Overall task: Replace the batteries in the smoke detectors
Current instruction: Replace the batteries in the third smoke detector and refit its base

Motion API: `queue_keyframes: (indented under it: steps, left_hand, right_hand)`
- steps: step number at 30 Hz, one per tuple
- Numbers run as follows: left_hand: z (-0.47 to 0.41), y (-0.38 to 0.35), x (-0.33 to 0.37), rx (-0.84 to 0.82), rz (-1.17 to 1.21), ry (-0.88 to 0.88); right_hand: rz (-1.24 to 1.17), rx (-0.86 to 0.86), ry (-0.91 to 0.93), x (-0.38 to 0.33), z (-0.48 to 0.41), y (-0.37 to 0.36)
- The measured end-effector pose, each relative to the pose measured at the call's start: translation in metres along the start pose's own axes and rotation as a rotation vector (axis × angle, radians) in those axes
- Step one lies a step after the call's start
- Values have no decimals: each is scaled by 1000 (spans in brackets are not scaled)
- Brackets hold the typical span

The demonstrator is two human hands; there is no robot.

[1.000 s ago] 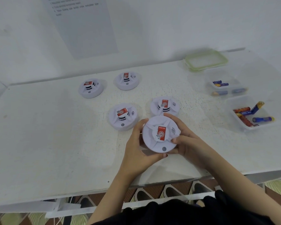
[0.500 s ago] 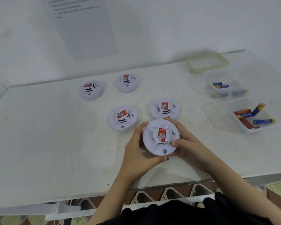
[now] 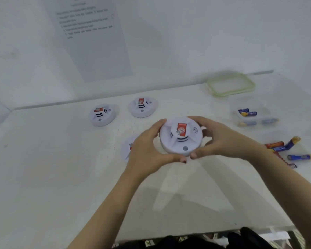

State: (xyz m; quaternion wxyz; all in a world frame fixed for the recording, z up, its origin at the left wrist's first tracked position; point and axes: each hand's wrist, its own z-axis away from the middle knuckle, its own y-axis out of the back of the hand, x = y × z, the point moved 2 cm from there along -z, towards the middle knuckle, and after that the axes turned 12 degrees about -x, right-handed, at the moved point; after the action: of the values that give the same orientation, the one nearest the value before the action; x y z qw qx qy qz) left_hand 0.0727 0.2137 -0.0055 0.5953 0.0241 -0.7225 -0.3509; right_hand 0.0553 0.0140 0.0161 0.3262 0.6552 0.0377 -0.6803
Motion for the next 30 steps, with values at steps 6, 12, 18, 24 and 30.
queue_keyframes:
  steps: [6, 12, 18, 24, 30]
  left_hand:
    - [-91, 36, 1, -179, -108, 41]
    - [-162, 37, -22, -246, -230, 99]
    - [-196, 31, -42, -297, -390, 102]
    - [-193, 29, -50, -329, -468, 145]
    - [-133, 59, -54, 15, -257, 50]
  right_hand:
    - [132, 44, -88, 5, -57, 67]
    - [258, 74, -150, 34, -114, 100]
    - [358, 11, -247, 72, -148, 108]
    - [369, -44, -324, 80, -155, 110]
    - [486, 154, -268, 52, -166, 108]
